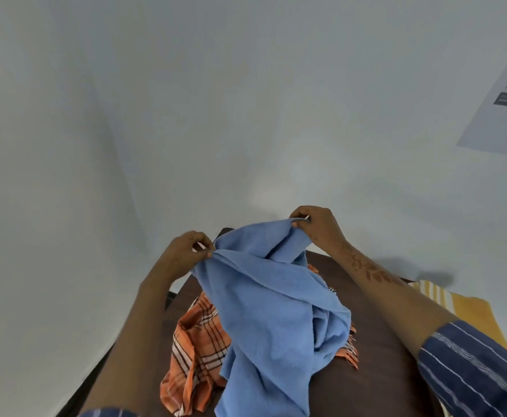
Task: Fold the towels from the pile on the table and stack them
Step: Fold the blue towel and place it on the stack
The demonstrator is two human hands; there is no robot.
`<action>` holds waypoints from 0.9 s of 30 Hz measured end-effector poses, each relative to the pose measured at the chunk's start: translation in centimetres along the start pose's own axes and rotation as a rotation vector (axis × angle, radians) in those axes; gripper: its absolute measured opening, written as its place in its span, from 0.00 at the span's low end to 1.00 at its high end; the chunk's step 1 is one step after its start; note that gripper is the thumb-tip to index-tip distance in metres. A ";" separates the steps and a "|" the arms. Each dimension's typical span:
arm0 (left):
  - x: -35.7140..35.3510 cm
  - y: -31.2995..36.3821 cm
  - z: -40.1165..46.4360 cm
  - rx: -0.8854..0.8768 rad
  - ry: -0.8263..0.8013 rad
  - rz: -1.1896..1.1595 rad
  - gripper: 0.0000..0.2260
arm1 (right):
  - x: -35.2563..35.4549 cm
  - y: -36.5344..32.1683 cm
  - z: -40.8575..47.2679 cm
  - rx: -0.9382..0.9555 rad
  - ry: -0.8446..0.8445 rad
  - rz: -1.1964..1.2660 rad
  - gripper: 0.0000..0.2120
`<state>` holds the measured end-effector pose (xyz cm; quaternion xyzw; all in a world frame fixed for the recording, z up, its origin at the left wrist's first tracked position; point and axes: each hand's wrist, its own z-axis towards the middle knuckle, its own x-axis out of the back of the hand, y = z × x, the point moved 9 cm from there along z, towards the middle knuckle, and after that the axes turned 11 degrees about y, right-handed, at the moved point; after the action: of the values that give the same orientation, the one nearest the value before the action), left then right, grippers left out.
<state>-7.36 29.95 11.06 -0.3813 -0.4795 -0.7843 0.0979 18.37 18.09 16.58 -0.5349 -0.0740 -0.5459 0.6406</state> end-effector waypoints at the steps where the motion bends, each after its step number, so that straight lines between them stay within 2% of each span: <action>1: -1.3 -0.3 0.0 0.029 -0.020 0.039 0.04 | -0.7 0.1 -0.5 -0.014 -0.022 0.022 0.06; 4: -3.3 -0.8 -0.4 0.077 0.064 0.255 0.07 | -2.0 1.0 -1.4 -0.051 -0.030 0.089 0.05; 6: -4.5 1.7 -1.2 -0.037 0.191 0.167 0.12 | -1.9 1.8 -1.5 -0.080 -0.012 0.129 0.04; 7: -5.9 3.8 -1.9 -0.133 0.184 0.078 0.11 | -1.8 2.2 -1.5 -0.094 -0.001 0.134 0.04; 9: -10.0 7.7 -3.7 -0.331 0.031 -0.018 0.09 | -1.6 2.7 -1.5 -0.110 0.020 0.131 0.05; 10: -12.2 9.0 -4.8 -0.405 -0.049 -0.006 0.08 | -1.6 2.9 -1.4 -0.113 0.022 0.134 0.05; 12: -15.8 10.8 -6.5 -0.560 -0.087 0.093 0.07 | -1.7 3.1 -1.5 -0.128 0.003 0.155 0.04; 16: -21.6 11.4 -8.7 -0.660 -0.186 0.289 0.12 | -2.4 3.7 -2.2 -0.198 -0.030 0.230 0.05; 18: -22.3 11.6 -8.2 -0.616 -0.198 0.352 0.10 | -2.5 4.0 -2.5 -0.232 -0.050 0.263 0.05; 20: -22.5 11.1 -7.0 -0.533 -0.184 0.440 0.16 | -2.2 4.5 -2.9 -0.265 -0.058 0.326 0.05; 23: -22.2 9.3 -5.4 -0.384 -0.243 0.489 0.15 | -1.2 6.0 -3.4 -0.392 0.019 0.544 0.04; 25: -19.5 8.8 -4.4 -0.269 -0.153 0.320 0.12 | -0.4 7.2 -3.7 -0.527 0.094 0.722 0.04; 27: -15.0 7.7 -3.2 -0.121 0.040 0.030 0.09 | 0.6 8.1 -3.8 -0.605 0.172 0.805 0.05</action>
<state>5.37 20.12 5.13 -0.3779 -0.4234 -0.8177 0.0959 23.10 13.48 10.48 -0.6358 0.3523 -0.2946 0.6203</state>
